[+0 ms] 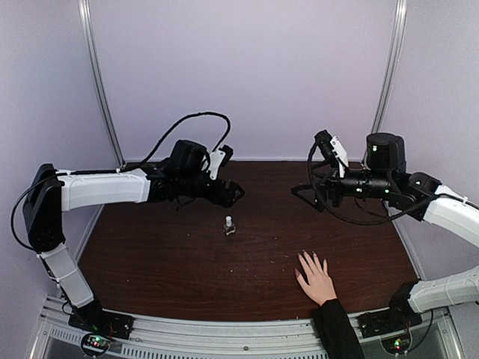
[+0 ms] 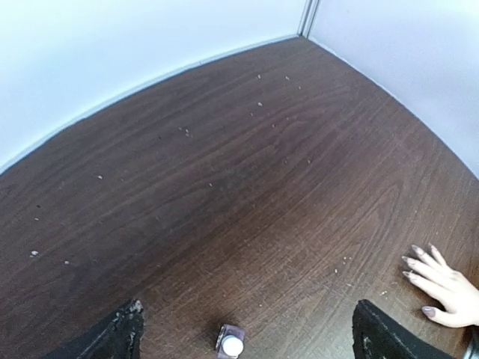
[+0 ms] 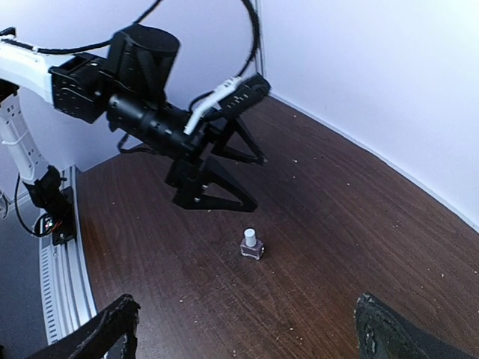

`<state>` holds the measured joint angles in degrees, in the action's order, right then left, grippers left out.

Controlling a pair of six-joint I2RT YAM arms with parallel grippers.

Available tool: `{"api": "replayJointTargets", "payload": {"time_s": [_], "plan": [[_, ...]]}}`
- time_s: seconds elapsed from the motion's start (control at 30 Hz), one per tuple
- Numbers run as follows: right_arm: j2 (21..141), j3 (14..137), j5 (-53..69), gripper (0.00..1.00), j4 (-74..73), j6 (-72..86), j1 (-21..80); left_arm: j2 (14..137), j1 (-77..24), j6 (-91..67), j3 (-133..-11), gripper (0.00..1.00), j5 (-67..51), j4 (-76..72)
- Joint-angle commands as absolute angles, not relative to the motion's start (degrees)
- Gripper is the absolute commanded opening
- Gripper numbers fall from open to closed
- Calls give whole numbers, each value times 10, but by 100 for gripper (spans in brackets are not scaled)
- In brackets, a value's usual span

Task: Paint the nails
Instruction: Reset both arms

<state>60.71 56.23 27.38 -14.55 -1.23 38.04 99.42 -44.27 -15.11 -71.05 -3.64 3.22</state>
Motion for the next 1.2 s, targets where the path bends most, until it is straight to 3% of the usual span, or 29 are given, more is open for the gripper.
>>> {"api": "replayJointTargets", "payload": {"time_s": [0.0,0.23,0.5,0.8,1.17], "plan": [[629,565,275,100,-86,42,337,954,-411,-179,-760,97,-43,136],[655,561,306,100,-43,116,215,903,-341,-220,-764,98,-26,212],[669,489,331,100,26,194,97,834,-277,-245,-669,98,-9,223],[678,404,276,100,25,161,90,830,-276,-253,-583,97,42,220],[668,371,301,100,23,165,90,829,-276,-269,-555,98,29,203]]}}
